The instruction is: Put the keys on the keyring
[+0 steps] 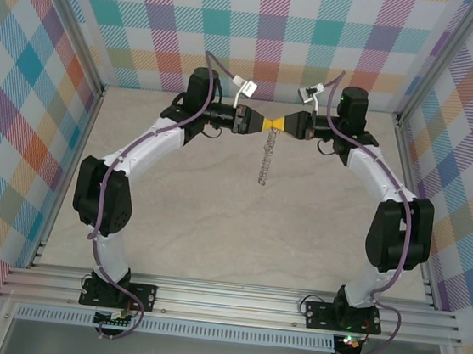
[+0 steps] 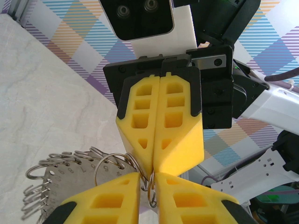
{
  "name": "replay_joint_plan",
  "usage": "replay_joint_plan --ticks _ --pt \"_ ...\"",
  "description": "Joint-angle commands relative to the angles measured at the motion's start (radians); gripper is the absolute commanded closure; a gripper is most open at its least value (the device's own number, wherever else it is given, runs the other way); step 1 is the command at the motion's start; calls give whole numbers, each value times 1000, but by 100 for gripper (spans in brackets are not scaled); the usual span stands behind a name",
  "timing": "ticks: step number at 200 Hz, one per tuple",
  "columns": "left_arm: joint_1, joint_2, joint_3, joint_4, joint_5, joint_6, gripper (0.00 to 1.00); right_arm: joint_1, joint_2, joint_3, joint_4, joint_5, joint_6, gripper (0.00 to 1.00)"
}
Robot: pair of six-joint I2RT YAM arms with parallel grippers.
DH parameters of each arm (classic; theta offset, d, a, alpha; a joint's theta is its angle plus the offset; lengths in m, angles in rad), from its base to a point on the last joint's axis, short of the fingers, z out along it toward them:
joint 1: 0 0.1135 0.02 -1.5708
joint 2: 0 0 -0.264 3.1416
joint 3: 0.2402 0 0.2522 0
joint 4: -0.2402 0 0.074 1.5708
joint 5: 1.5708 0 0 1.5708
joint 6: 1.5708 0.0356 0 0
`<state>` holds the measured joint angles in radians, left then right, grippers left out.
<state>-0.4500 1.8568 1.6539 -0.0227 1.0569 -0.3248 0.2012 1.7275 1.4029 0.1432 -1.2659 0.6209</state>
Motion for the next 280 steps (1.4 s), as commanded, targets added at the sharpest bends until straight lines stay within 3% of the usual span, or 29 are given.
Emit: replay_joint_plan --ticks 1,69,89,142,160,178,207,280 --pt "-29 5 28 28 32 -6 84 0 7 -10 73 -8 16 100" --pt "-67 -4 -8 108 -5 -66 91 2 -5 -42 121 25 69 100" --pt "-73 -12 -39 173 -47 -124 100 2 -6 -69 199 45 140 100" --pt "-85 -48 -140 339 -147 -274 100 10 -15 -127 369 112 307 100" --pt "-84 -75 -188 390 -193 -306 100 14 -19 -148 429 138 357 89" --pt "-83 -95 -229 444 -230 -338 100 14 -34 -169 470 162 388 72" --pt "-79 -106 -265 514 -257 -392 100 14 -74 -190 435 198 367 56" --pt "-58 -134 -338 670 -299 -528 100 -14 -181 -340 449 302 329 54"
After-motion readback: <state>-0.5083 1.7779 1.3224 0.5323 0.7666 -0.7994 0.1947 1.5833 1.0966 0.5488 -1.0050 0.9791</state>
